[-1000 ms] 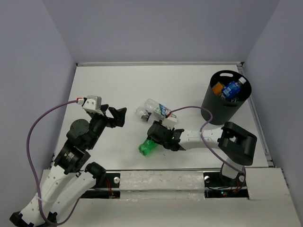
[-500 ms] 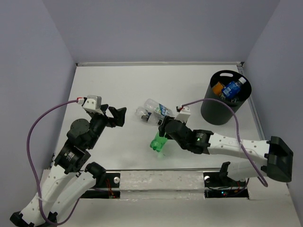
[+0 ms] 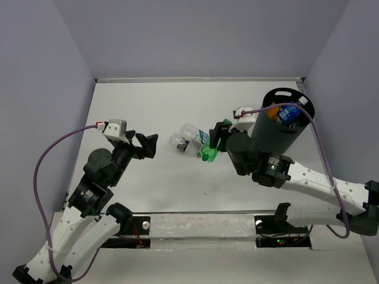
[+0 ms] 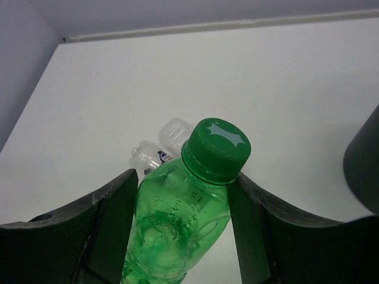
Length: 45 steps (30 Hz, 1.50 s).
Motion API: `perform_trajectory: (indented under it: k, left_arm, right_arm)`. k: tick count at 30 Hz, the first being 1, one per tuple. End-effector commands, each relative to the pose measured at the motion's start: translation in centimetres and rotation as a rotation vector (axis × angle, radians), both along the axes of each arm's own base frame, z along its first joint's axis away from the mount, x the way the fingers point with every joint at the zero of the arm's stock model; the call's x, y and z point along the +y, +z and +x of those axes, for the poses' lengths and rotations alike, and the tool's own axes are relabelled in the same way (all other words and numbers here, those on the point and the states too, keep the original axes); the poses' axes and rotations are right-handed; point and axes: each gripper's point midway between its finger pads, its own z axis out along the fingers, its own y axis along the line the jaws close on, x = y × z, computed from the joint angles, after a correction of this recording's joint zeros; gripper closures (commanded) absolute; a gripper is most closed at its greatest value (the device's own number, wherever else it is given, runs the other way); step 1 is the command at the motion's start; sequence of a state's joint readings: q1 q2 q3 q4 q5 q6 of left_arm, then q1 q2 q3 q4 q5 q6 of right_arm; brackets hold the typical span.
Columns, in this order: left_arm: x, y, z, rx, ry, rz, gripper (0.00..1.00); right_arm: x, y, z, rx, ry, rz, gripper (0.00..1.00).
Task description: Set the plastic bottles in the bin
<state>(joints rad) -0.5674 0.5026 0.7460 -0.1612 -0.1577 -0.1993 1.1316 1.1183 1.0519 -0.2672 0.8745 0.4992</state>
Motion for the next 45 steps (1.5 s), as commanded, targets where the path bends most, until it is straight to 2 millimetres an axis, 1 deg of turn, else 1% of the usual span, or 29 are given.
perform_trajectory:
  k: [1, 3, 4, 5, 7, 8, 9, 10, 11, 12, 14, 16, 17, 18, 21, 22, 23, 26, 29, 31, 33, 36, 37, 38, 40, 41, 42, 44, 45]
  left_arm:
    - [-0.2, 0.9, 0.1, -0.038, -0.012, -0.021, 0.01]
    - [-0.2, 1.0, 0.0, -0.039, -0.014, -0.022, 0.01]
    - [-0.2, 1.1, 0.0, -0.043, -0.014, -0.024, 0.01]
    - [-0.2, 1.1, 0.0, -0.043, -0.014, -0.024, 0.01]
    - [-0.1, 1.3, -0.2, -0.049, -0.014, -0.028, 0.01]
    - [0.0, 1.3, -0.2, -0.052, -0.012, -0.030, 0.01]
    - [0.0, 1.3, -0.3, -0.053, -0.014, -0.031, 0.01]
    - [0.0, 1.4, -0.3, -0.055, -0.015, -0.031, 0.01]
    - [0.0, 1.4, -0.4, -0.056, -0.015, -0.032, 0.01]
    - [0.0, 1.4, -0.4, -0.057, -0.017, -0.033, 0.01]
    - [-0.2, 1.4, -0.4, -0.056, -0.026, -0.032, 0.01]
    - [-0.3, 1.5, -0.5, -0.058, -0.034, -0.035, 0.01]
    - [-0.4, 1.5, -0.5, -0.058, -0.038, -0.034, 0.01]
    - [-0.4, 1.5, -0.5, -0.060, -0.038, -0.035, 0.01]
    - [-0.3, 1.5, -0.6, -0.061, -0.034, -0.036, 0.01]
    - [-0.3, 1.6, -0.6, -0.063, -0.034, -0.039, 0.01]
    - [-0.3, 1.6, -0.6, -0.063, -0.035, -0.039, 0.01]
    - [-0.4, 1.5, -0.5, -0.061, -0.038, -0.036, 0.01]
    - [-0.4, 1.4, -0.5, -0.059, -0.035, -0.033, 0.01]
    - [-0.3, 1.5, -0.4, -0.060, -0.032, -0.033, 0.01]
    - [-0.4, 1.3, -0.3, -0.055, -0.035, -0.032, 0.01]
    - [-0.6, 1.2, -0.2, -0.049, -0.040, -0.026, 0.01]
    - [-0.6, 1.2, -0.2, -0.049, -0.041, -0.025, 0.01]
    - [-0.5, 1.3, -0.2, -0.050, -0.038, -0.026, 0.01]
    - [-0.5, 1.3, -0.2, -0.051, -0.037, -0.028, 0.01]
    - [-0.5, 1.2, -0.2, -0.050, -0.035, -0.027, 0.01]
    - [-0.5, 1.2, -0.2, -0.049, -0.035, -0.026, 0.01]
    - [-0.5, 1.1, -0.1, -0.046, -0.034, -0.025, 0.01]
    - [-0.5, 1.1, -0.1, -0.046, -0.034, -0.025, 0.01]
  right_arm:
    - [-7.0, 10.6, 2.9, -0.215, -0.216, 0.002, 0.64]
    - [-10.0, 12.7, 4.4, -0.266, -0.287, -0.036, 0.64]
    - [-13.4, 14.2, 5.9, -0.296, -0.392, -0.025, 0.64]
    - [-14.8, 14.1, 6.7, -0.298, -0.433, -0.046, 0.64]
    - [-17.6, 16.1, 7.8, -0.333, -0.505, -0.076, 0.64]
    - [-20.4, 16.8, 8.7, -0.338, -0.601, -0.121, 0.64]
    - [-21.7, 17.0, 9.1, -0.335, -0.638, -0.151, 0.64]
    - [-22.9, 18.0, 9.4, -0.364, -0.681, -0.164, 0.64]
    - [-24.8, 18.1, 10.1, -0.362, -0.741, -0.189, 0.64]
    - [-25.9, 18.6, 10.3, -0.372, -0.771, -0.200, 0.64]
    - [-27.0, 18.8, 11.0, -0.379, -0.789, -0.224, 0.64]
    - [-28.5, 17.7, 12.4, -0.350, -0.828, -0.270, 0.64]
    - [-28.5, 16.3, 13.6, -0.324, -0.818, -0.301, 0.64]
    - [-28.2, 15.9, 14.0, -0.318, -0.806, -0.308, 0.64]
    - [-27.7, 12.7, 15.8, -0.299, -0.794, -0.355, 0.64]
    - [-27.9, 12.1, 16.3, -0.299, -0.791, -0.358, 0.64]
    - [-27.3, 11.6, 17.0, -0.302, -0.758, -0.361, 0.64]
    - [-26.9, 9.7, 18.5, -0.265, -0.744, -0.381, 0.64]
    - [-26.7, 8.4, 18.8, -0.247, -0.735, -0.378, 0.63]
    - [-26.5, 6.8, 18.7, -0.226, -0.725, -0.369, 0.61]
    - [-26.4, 5.3, 18.3, -0.206, -0.702, -0.368, 0.55]
    - [-26.8, 4.0, 17.4, -0.182, -0.717, -0.375, 0.47]
    - [-26.9, 3.9, 17.1, -0.180, -0.722, -0.374, 0.46]
    - [-26.8, 3.7, 17.0, -0.177, -0.711, -0.375, 0.38]
    - [-26.9, 4.0, 16.6, -0.181, -0.711, -0.361, 0.30]
    - [-26.8, 4.1, 16.5, -0.175, -0.707, -0.357, 0.20]
    - [-26.8, 4.0, 16.4, -0.161, -0.700, -0.364, 0.16]
    - [-26.7, 4.8, 16.3, -0.143, -0.697, -0.356, 0.09]
    - [-26.6, 5.8, 16.4, -0.161, -0.695, -0.343, 0.08]
